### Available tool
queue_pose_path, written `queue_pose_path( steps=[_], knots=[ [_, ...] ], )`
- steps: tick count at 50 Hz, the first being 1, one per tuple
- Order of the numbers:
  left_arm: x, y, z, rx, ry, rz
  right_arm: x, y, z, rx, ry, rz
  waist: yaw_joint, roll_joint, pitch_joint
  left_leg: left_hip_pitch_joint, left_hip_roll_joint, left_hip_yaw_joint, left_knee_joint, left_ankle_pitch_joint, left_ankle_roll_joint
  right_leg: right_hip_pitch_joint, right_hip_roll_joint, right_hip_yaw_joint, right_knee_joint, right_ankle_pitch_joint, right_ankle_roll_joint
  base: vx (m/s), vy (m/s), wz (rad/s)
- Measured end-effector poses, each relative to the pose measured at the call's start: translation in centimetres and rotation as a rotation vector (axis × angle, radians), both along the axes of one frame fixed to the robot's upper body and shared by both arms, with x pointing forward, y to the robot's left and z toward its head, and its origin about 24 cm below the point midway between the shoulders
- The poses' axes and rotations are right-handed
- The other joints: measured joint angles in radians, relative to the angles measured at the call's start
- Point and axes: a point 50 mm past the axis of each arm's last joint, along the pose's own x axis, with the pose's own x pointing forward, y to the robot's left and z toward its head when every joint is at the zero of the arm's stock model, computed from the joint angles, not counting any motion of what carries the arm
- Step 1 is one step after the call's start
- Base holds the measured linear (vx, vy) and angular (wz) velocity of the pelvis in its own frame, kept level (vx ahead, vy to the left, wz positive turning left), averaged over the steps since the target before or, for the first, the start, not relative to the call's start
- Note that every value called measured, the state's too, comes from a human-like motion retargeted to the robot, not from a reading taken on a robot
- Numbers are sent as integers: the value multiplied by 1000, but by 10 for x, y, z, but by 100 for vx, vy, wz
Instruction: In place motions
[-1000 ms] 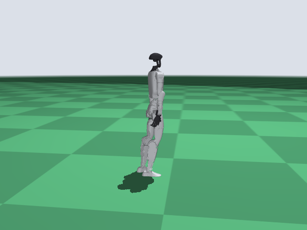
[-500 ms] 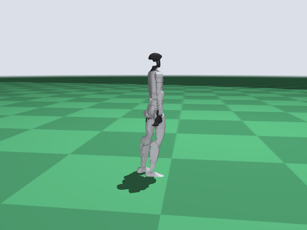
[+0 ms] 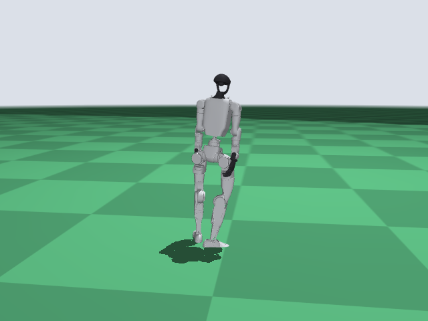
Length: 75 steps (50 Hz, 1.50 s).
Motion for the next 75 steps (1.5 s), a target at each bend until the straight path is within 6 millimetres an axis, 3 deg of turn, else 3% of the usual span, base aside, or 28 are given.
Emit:
queue_pose_path(
  steps=[3, 5, 11, 15, 20, 23, 27, 33, 40, 45, 48, 50, 51, 53, 57, 60, 64, 66, 72, 75],
  knots=[
    [-18, 10, -2, 68, 65, 104, -8, -5, 2, -19, 36, 87, -52, -5, -39, 11, 21, 212, 0, -13, -19, 42, 19, -156, -48, 6, 35, 39, -36, 362],
    [-33, 17, -2, 104, 137, 181, -14, -8, 3, -30, 49, 125, -78, -2, -62, 3, 18, 253, -5, -4, -23, 66, 32, -244, -68, 16, 54, 45, -38, 314],
    [-63, 37, -1, 143, 232, 385, -15, -10, 4, -39, 71, 101, 21, -33, -63, -1, -49, 153, -51, 19, -7, 139, 47, -349, -78, 42, 84, 47, -39, 140],
    [-96, 53, 3, 192, 282, 506, 17, -9, -1, -28, -7, 129, 89, -40, -44, 21, -38, 130, -55, 17, -63, 174, 53, -338, -50, 49, 80, 38, -37, 7],
    [-165, 56, 17, 255, 512, 684, 68, 7, -7, 31, -202, 255, 27, -26, -82, 17, -23, 78, -46, 4, -104, 194, 73, -342, -31, 62, 63, 43, -39, 24],
    [-178, 53, 21, 260, 571, 725, 89, 22, -8, 84, -290, 273, 2, -22, -86, 18, -9, 55, -43, 17, -109, 208, 81, -352, -14, 85, 37, 28, -36, 18],
    [-159, 47, 14, 176, 500, 684, 98, 32, -7, 153, -331, 285, -10, 15, -70, 25, 44, 3, -31, 35, -117, 208, 73, -241, 85, 104, -53, 23, -38, 47],
    [-93, 32, 0, 55, 329, 524, 85, 25, -8, 110, -279, 292, -76, 59, -42, 1, 68, -142, -22, 55, -106, 22, 3, 151, 410, 25, -3, 10, -34, 107],
    [-24, 23, -1, 1, 104, 301, 66, 20, -8, 84, -196, 253, -161, 63, -5, -33, 43, -267, -14, 132, -56, -176, 106, 497, 448, -42, 9, -7, -28, 86],
    [-4, 21, 1, -13, 52, 177, 54, 21, -8, 89, -156, 214, -213, 36, 9, -40, -1, -318, -4, 151, 4, -251, 132, 587, 318, -75, 11, -9, -18, 71],
    [-5, 20, 1, -2, 57, 133, 50, 20, -8, 89, -144, 207, -224, -5, 21, -7, -61, -335, -16, 144, 39, -248, 119, 587, 163, -74, 10, -8, -7, 51],
    [-9, 22, 0, 15, 78, 117, 49, 19, -8, 99, -146, 219, -231, -37, 33, 28, -100, -341, -28, 143, 48, -236, 112, 619, 73, 19, -31, -5, 2, 10],
    [-12, 23, 0, 18, 95, 110, 48, 20, -8, 108, -151, 235, -201, -51, 23, 32, -108, -311, -34, 141, 50, -229, 104, 620, 81, -3, -18, -4, 4, -52],
    [-18, 23, 0, 11, 125, 71, 44, 21, -8, 112, -158, 255, -195, -50, 10, 33, -115, -319, -35, 143, 58, -203, 75, 519, 75, -12, -6, -5, 5, 2],
    [-13, 21, 0, 5, 109, -35, 41, 19, -8, 74, -151, 288, -209, -26, 34, 49, -108, -324, -34, 140, 76, -187, 89, 528, 57, 7, -13, -20, 8, 18],
    [-6, 23, 1, 14, 93, -108, 34, 20, -8, 70, -130, 307, -273, 8, 16, 43, -93, -317, -39, 124, 77, -215, 91, 527, 63, 17, -23, -15, 16, -21],
    [-5, 24, 1, 24, 87, -143, 32, 21, -7, 87, -102, 281, -303, 35, 1, 46, -63, -206, -51, 98, 62, -228, 98, 481, 60, -35, -32, -25, 27, -149],
    [-8, 25, 1, 27, 98, -129, 34, 21, -7, 89, -107, 264, -331, 55, 0, 50, -44, -147, -53, 83, 53, -196, 93, 324, 41, -59, -37, -32, 37, -163],
    [-26, 35, 1, 64, 162, -80, 39, 2, -6, 17, -104, 299, -418, 105, -6, 61, 18, 43, -26, 29, 7, -4, 140, -384, -37, -44, -41, -25, 48, -171],
    [-44, 42, 0, 102, 210, -54, 36, -7, -4, 9, -66, 330, -418, 94, -19, 92, 34, 164, -6, 4, -25, 39, 132, -501, -54, 42, -20, -17, 55, -245]
  ],
)
